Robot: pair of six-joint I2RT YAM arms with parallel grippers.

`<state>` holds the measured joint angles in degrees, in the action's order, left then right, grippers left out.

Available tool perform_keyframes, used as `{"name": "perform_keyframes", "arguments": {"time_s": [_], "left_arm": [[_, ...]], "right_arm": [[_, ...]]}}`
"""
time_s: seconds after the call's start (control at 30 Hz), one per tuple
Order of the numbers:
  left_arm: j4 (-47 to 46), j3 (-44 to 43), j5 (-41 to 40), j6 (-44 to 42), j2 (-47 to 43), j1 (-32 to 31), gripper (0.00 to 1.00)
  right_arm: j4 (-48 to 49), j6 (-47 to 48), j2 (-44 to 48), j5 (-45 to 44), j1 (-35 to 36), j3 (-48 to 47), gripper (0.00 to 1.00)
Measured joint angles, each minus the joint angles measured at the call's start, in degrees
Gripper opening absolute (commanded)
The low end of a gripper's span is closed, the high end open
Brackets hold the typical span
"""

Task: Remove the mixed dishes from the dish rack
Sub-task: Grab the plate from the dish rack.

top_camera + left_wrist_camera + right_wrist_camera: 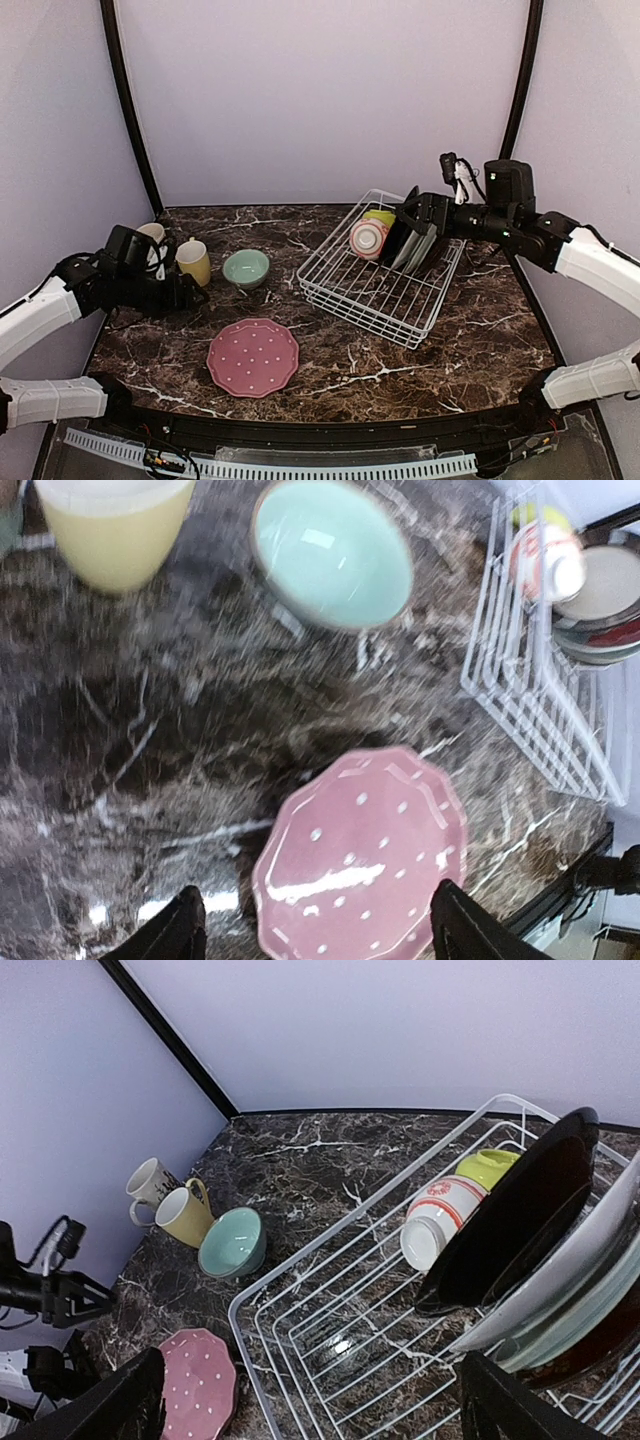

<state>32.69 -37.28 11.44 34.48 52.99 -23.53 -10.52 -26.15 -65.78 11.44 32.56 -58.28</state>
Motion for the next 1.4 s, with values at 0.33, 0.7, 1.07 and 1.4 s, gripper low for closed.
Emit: {"name": "perform_keyframes", "arguments": {"time_s": [0.33,0.7,1.07,1.4], "left_arm": [[-9.09,-27.15,0.39,-11.76,6.71,0.0,0.82],[-15.98,-42.91,3.78,-22.67,22.77,-0.48,0.81],[-16.7,-35.74,1.4,-27.39,22.01,-0.48,0.81],[-16.79,-35.74,1.84,-27.36,21.99,-0.48,0.81]], "right_arm": [[-15.67,-3.8,-1.25,-15.65,-1.09,-3.61,0.99],[-24.74,-10.99,-2.82,-22.62,-4.83,-5.77,0.8],[-25.7,-11.74,-17.16,-22.03,-4.0,-21.29,0.76],[-30.45,-9.27,-30.8,-30.27,1.49,-39.93,0.76]]}}
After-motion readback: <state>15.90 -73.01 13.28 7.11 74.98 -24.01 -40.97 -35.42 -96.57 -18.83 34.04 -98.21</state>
